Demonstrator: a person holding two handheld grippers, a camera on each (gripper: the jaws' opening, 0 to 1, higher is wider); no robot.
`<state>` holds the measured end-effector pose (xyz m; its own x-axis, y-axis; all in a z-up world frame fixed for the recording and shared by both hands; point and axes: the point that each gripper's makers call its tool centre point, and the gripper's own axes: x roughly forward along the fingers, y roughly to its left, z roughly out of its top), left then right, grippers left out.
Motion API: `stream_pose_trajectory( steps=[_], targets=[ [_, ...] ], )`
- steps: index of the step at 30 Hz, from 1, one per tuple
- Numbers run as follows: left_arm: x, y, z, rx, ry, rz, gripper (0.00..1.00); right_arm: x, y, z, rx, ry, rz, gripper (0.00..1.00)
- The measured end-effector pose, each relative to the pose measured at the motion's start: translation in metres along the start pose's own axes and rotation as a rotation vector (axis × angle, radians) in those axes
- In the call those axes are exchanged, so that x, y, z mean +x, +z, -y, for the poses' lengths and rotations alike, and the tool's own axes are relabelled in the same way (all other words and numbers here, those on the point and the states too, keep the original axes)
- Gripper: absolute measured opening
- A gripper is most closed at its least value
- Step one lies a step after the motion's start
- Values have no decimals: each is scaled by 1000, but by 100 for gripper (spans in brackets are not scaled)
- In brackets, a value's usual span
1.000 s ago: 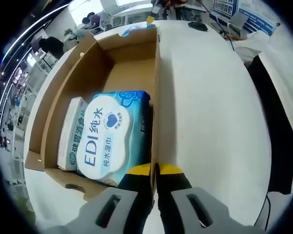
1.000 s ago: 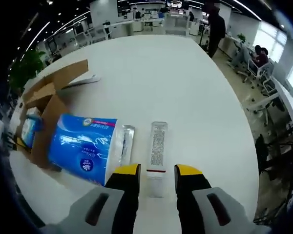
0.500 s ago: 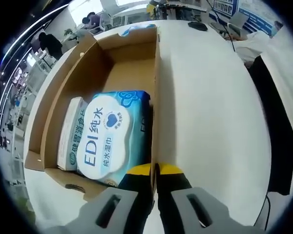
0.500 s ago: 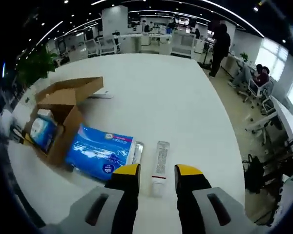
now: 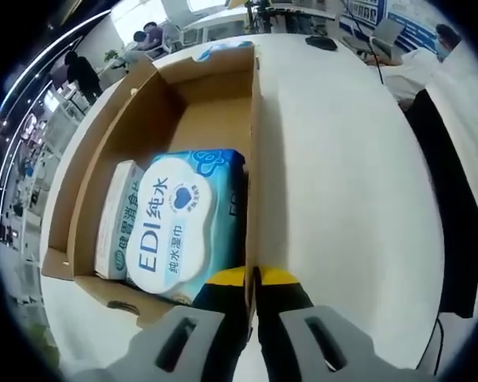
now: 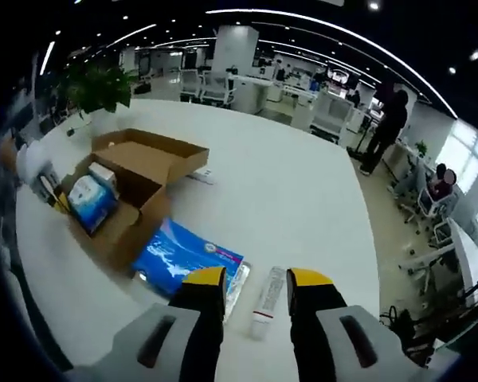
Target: Operate the shoe box by opening the lid, removing the specified soft item, and placing it in the target area until the item is outside and the box remains undamaged.
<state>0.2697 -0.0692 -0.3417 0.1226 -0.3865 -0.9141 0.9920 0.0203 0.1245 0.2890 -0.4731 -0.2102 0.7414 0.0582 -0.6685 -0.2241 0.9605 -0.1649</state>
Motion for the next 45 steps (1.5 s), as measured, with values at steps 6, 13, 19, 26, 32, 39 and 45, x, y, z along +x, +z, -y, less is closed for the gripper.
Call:
stream_pose_trajectory(
  steps=[6,13,19,26,32,39,45],
  targets=[
    [0,0,0,-1,1,1,2,-11,7,-15,97,49,66,36],
    [0,0,0,7,-3,3,1,-31,11,-23,152,-3,79,36],
    [0,0,0,7,-1,3,1,-42,16,-46,198,-4,134,41],
    [-1,0,0,7,1,5,1,-49,28,-52,176,0,172,40],
    [-1,0,0,8,0,6,1,-49,38,-64,133,38,177,38],
    [-1,0,0,12,2,9,2,-48,63,-81,94,78,203,36],
    [-1,1,0,10,3,11,2,-44,76,-101,51,133,206,37]
  ],
)
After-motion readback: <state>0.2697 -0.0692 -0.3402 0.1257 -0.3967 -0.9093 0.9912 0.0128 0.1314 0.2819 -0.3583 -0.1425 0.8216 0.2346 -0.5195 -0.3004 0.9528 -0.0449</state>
